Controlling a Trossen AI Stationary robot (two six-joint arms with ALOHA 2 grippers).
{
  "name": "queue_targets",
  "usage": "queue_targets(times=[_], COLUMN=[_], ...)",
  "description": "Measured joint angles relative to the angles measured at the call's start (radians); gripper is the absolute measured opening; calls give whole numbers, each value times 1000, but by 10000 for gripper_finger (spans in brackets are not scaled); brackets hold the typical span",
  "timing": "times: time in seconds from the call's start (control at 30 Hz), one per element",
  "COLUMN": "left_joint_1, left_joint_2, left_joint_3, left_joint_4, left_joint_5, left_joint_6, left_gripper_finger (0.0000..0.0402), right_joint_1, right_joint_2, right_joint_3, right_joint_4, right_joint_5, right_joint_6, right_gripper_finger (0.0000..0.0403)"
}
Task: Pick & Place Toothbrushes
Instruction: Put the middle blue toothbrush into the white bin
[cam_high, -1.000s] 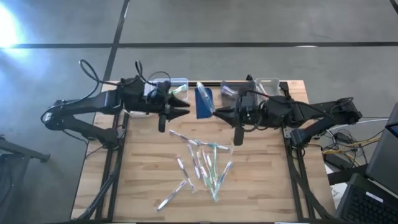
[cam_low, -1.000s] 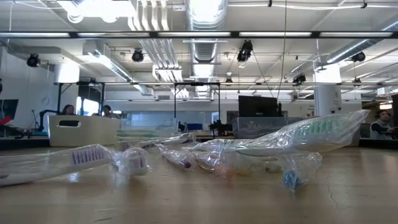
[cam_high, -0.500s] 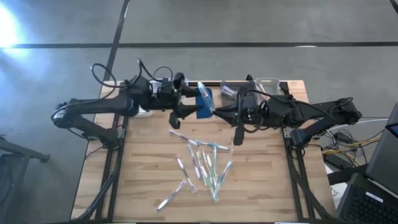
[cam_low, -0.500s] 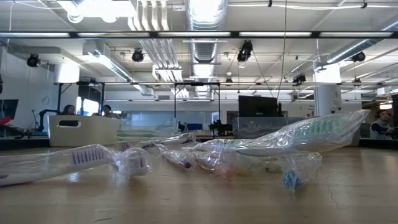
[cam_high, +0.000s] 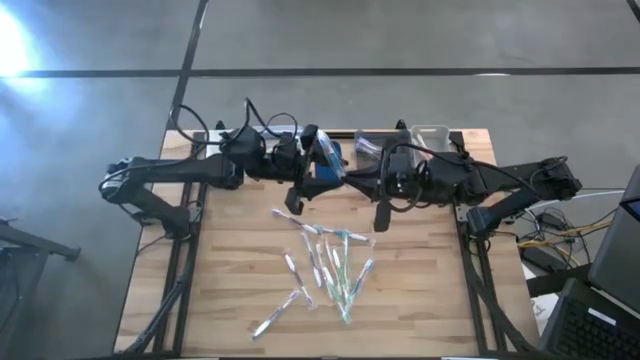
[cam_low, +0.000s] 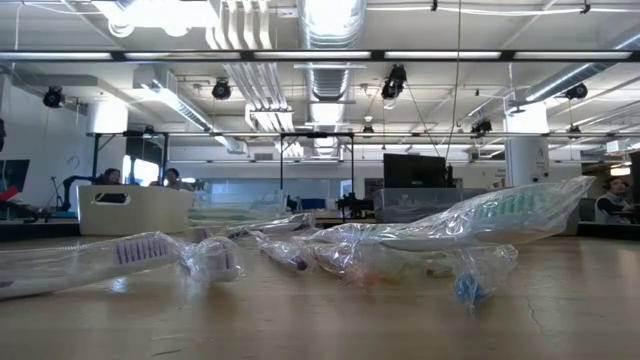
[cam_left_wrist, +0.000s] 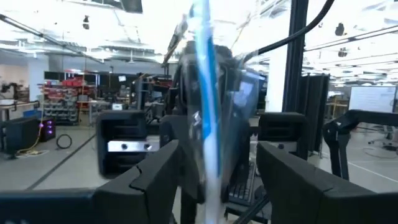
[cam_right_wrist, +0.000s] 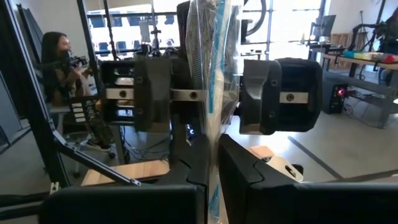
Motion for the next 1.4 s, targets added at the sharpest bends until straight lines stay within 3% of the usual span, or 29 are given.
queue_targets(times=[0.23, 0.57, 0.77, 1.03, 1.2, 1.4], left_joint_1=[0, 0, 0, 2, 21, 53], left_joint_2=[7, 3, 3, -8, -71, -176], left_joint_3=[39, 38, 36, 36, 52, 92], left_joint_4=[3, -19, -24, -80, -337, -829], left_joint_5=[14, 12, 14, 14, -56, -333], left_joint_6=[25, 55, 54, 37, 36, 18], left_gripper_finger=[170, 26, 26, 26, 26, 26], right_joint_1=[-1, 1, 1, 0, -1, 0], right_joint_2=[0, 0, 0, -31, -97, -172], right_joint_3=[0, 0, 0, 0, 0, 0], right_joint_4=[-3, -8, -26, -70, -194, -507], right_joint_5=[0, -1, -1, -5, -8, 0], right_joint_6=[0, -5, 12, 56, 134, 381], right_gripper_finger=[13, 13, 28, 133, 193, 222])
